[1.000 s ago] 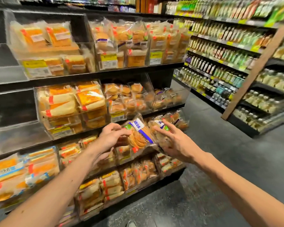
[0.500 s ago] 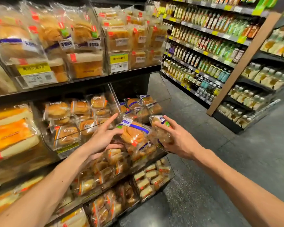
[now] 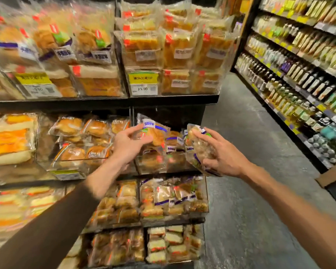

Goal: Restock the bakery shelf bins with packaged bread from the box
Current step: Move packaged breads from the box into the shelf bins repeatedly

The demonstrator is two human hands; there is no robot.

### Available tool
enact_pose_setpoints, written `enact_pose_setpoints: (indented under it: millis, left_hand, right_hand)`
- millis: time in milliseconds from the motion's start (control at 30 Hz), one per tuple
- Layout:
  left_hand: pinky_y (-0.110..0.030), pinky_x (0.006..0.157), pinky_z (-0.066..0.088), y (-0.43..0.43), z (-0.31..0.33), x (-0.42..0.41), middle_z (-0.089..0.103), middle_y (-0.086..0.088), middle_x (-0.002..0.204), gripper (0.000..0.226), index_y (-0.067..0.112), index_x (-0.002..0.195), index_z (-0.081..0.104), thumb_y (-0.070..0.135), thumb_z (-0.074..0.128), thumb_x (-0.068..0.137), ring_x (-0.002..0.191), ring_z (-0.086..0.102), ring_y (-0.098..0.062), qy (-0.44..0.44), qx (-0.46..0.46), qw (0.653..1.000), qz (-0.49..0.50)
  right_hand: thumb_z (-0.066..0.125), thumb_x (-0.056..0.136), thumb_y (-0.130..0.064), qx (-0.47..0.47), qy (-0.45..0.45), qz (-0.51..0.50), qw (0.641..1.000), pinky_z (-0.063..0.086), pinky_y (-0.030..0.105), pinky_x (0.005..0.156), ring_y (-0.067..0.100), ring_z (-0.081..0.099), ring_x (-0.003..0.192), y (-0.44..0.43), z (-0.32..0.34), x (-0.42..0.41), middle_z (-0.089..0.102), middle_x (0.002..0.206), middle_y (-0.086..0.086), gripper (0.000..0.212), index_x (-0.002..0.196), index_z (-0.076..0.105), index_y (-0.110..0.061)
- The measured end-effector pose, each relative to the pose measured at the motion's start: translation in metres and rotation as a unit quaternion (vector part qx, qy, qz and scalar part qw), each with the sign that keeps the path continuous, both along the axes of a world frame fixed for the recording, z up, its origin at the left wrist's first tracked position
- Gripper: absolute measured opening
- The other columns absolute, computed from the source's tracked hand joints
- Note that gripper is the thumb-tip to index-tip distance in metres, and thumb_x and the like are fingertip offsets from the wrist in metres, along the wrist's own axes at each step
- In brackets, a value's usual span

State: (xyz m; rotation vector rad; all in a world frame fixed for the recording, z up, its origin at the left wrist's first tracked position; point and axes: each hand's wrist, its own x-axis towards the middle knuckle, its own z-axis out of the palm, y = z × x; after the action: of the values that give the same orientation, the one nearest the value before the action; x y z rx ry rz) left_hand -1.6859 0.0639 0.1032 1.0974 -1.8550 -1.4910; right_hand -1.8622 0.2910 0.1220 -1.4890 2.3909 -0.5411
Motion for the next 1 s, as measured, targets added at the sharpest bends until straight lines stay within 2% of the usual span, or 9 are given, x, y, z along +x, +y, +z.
enact_pose_setpoints:
  millis: [133, 333, 500, 600, 667, 733, 800, 867, 1000]
  left_hand:
    - [-0.011, 0.076, 0.045, -0.015, -0.005, -0.039, 0.067, -0.001, 0.106, 0.065, 0.016, 0.125, 0.066, 0.013, 0.091, 0.066, 0.091, 0.064, -0.013, -0.085, -0.076, 0.993, 0.02]
    - [-0.037, 0.099, 0.042, -0.024, -0.045, -0.079, 0.06, -0.013, 0.122, 0.06, 0.019, 0.141, 0.054, 0.014, 0.075, 0.085, 0.115, 0.057, -0.031, -0.206, -0.264, 0.942, -0.025]
    - [-0.044, 0.092, 0.045, -0.024, -0.06, -0.095, 0.06, -0.016, 0.119, 0.048, 0.013, 0.136, 0.049, 0.021, 0.068, 0.093, 0.112, 0.058, -0.034, -0.246, -0.24, 0.939, -0.009]
    - [-0.044, 0.089, 0.046, -0.036, -0.064, -0.102, 0.058, -0.019, 0.123, 0.048, 0.013, 0.138, 0.04, 0.025, 0.062, 0.097, 0.112, 0.059, -0.038, -0.347, -0.229, 0.909, -0.02]
    - [-0.031, 0.08, 0.049, -0.035, -0.06, -0.107, 0.058, -0.018, 0.122, 0.048, 0.012, 0.144, 0.035, 0.029, 0.053, 0.102, 0.109, 0.061, -0.035, -0.384, -0.256, 0.886, -0.049]
    - [-0.005, 0.053, 0.042, -0.031, -0.052, -0.114, 0.06, -0.01, 0.102, 0.042, 0.006, 0.144, 0.039, 0.027, 0.037, 0.108, 0.088, 0.062, -0.023, -0.39, -0.257, 0.881, -0.077]
    - [-0.002, 0.042, 0.036, -0.029, -0.049, -0.118, 0.049, 0.002, 0.079, 0.034, 0.01, 0.123, 0.056, 0.029, 0.031, 0.109, 0.064, 0.048, -0.007, -0.401, -0.241, 0.881, -0.072]
    - [-0.007, 0.049, 0.04, -0.039, -0.058, -0.118, 0.055, 0.004, 0.088, 0.023, 0.017, 0.11, 0.055, 0.031, 0.037, 0.107, 0.072, 0.055, -0.006, -0.426, -0.233, 0.873, -0.04]
    - [-0.024, 0.075, 0.047, -0.039, -0.069, -0.113, 0.055, -0.002, 0.116, 0.031, 0.008, 0.132, 0.04, 0.017, 0.027, 0.105, 0.098, 0.059, -0.015, -0.443, -0.359, 0.821, -0.036]
  right_hand:
    - [0.072, 0.085, -0.022, -0.01, -0.019, 0.033, 0.999, 0.039, 0.038, 0.11, 0.025, 0.034, 0.145, -0.021, -0.001, -0.024, 0.012, 0.165, -0.003, 0.086, 0.154, 0.024, -0.043]
    - [0.072, 0.083, -0.027, 0.001, -0.05, 0.038, 0.998, 0.04, 0.04, 0.11, 0.022, 0.036, 0.144, -0.046, 0.002, -0.038, 0.018, 0.165, -0.005, 0.083, 0.15, 0.027, -0.051]
    - [0.072, 0.077, -0.026, -0.039, -0.136, 0.016, 0.99, 0.036, 0.037, 0.115, 0.013, 0.039, 0.141, -0.055, -0.003, -0.057, 0.038, 0.155, -0.001, 0.081, 0.148, 0.039, -0.046]
    - [0.075, 0.082, -0.014, -0.054, -0.232, -0.008, 0.971, 0.049, 0.02, 0.089, 0.004, 0.062, 0.101, -0.071, -0.003, -0.07, 0.061, 0.13, -0.002, 0.074, 0.145, 0.046, -0.04]
    - [0.074, 0.084, -0.008, -0.058, -0.318, -0.022, 0.946, 0.05, 0.015, 0.073, -0.001, 0.063, 0.076, -0.083, -0.006, -0.081, 0.069, 0.108, -0.004, 0.068, 0.14, 0.05, -0.039]
    - [0.074, 0.084, -0.005, -0.053, -0.369, -0.024, 0.928, 0.048, 0.011, 0.066, -0.007, 0.062, 0.071, -0.092, -0.011, -0.092, 0.068, 0.103, -0.009, 0.066, 0.138, 0.052, -0.037]
    - [0.076, 0.083, -0.011, -0.032, -0.402, -0.024, 0.915, 0.046, 0.016, 0.066, 0.0, 0.064, 0.08, -0.097, -0.015, -0.097, 0.066, 0.114, -0.007, 0.068, 0.138, 0.05, -0.041]
    - [0.077, 0.083, -0.015, -0.019, -0.437, -0.038, 0.898, 0.044, 0.018, 0.063, 0.009, 0.062, 0.085, -0.101, -0.02, -0.102, 0.065, 0.122, -0.003, 0.068, 0.139, 0.05, -0.042]
    - [0.073, 0.086, -0.011, -0.016, -0.502, -0.068, 0.862, 0.048, 0.018, 0.052, 0.009, 0.07, 0.076, -0.103, -0.023, -0.113, 0.068, 0.115, 0.004, 0.065, 0.142, 0.049, -0.036]
